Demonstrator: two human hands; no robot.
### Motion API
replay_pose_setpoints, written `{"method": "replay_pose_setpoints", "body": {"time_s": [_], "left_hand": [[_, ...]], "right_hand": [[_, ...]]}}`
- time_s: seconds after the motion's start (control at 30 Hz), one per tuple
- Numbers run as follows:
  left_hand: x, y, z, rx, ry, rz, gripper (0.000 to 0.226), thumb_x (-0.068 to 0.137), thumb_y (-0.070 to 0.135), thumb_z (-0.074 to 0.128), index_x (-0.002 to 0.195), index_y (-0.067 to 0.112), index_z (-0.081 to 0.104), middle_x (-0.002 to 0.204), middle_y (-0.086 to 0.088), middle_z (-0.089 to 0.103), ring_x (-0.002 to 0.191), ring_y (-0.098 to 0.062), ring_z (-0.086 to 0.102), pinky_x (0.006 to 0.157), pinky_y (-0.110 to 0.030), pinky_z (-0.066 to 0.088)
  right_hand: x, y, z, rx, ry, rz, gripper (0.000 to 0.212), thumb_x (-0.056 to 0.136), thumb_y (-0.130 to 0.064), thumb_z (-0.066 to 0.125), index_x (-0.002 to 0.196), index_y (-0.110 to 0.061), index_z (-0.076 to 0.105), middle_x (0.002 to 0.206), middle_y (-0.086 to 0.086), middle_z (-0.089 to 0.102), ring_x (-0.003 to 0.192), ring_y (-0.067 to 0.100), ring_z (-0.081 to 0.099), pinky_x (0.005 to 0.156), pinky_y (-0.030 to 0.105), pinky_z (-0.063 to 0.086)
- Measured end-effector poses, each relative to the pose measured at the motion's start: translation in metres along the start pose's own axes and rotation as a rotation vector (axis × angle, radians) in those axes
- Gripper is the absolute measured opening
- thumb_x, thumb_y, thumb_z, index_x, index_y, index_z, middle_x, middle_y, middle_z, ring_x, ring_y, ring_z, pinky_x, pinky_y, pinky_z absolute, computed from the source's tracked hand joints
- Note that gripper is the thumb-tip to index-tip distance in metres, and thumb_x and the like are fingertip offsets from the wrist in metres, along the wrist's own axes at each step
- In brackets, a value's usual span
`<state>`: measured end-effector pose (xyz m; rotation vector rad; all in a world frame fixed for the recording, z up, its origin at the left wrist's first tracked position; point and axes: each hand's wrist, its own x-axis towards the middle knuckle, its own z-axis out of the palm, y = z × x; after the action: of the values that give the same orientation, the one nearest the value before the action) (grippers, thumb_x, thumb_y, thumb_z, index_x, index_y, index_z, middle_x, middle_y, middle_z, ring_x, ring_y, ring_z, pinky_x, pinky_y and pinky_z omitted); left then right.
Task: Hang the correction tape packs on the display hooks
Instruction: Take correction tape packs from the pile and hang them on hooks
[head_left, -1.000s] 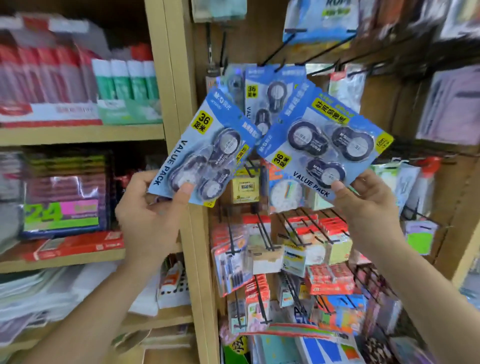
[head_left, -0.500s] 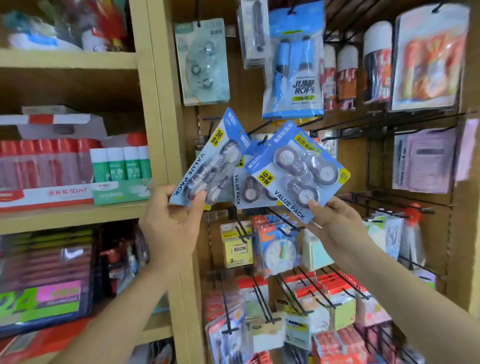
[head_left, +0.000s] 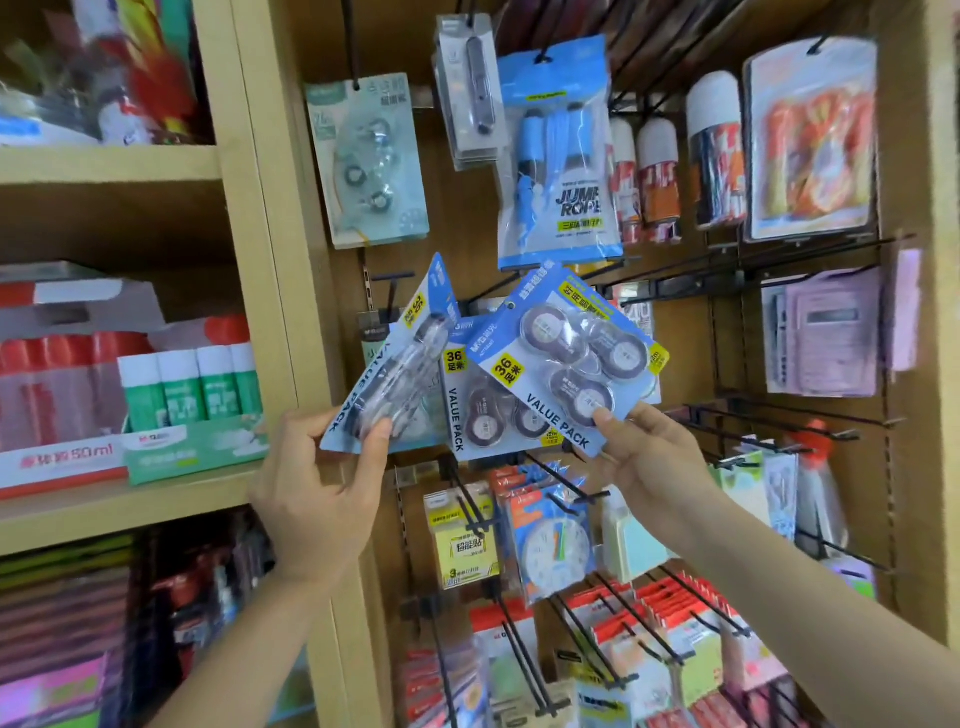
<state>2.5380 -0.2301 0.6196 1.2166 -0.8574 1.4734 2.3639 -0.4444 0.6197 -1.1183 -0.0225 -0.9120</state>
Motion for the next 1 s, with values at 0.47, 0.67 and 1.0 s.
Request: {"method": "replay_pose_setpoints", "body": {"time_s": [0.47,0.67,1.0], "left_hand": [[-0.001,0.001,0.0,-0.052,0.029,0.006,0.034,0.088,0.029,0.074,0.092,-0.002,0.061,0.086,0.0,0.058,0.077,-0.003,0.046,0.069,-0.015,0.037],[0.0,0.0,-0.002,-0.033,0.004,-0.011,0.032,0.088,0.03,0.075,0.097,0.004,0.058,0.085,-0.013,0.065,0.08,0.0,0.045,0.078,0.0,0.035],[0.008,0.017,-0.015,-0.215,-0.102,-0.223,0.02,0.085,0.034,0.078,0.089,0.025,0.06,0.08,0.025,0.064,0.076,0.012,0.056,0.071,-0.006,0.04]], "right_hand": [[0.026,0.02,0.02,-0.116,0.16,0.139,0.018,0.087,-0.005,0.074,0.077,-0.009,0.059,0.091,0.017,0.076,0.073,0.027,0.075,0.061,0.031,0.061],[0.032,0.001,0.009,-0.508,0.085,0.287,0.044,0.08,-0.034,0.082,0.091,0.005,0.066,0.078,0.024,0.074,0.077,0.038,0.075,0.071,0.042,0.063],[0.002,-0.01,0.017,-0.677,-0.149,-0.01,0.017,0.087,-0.018,0.076,0.097,-0.004,0.074,0.082,0.011,0.076,0.071,0.014,0.071,0.068,0.026,0.059]]}}
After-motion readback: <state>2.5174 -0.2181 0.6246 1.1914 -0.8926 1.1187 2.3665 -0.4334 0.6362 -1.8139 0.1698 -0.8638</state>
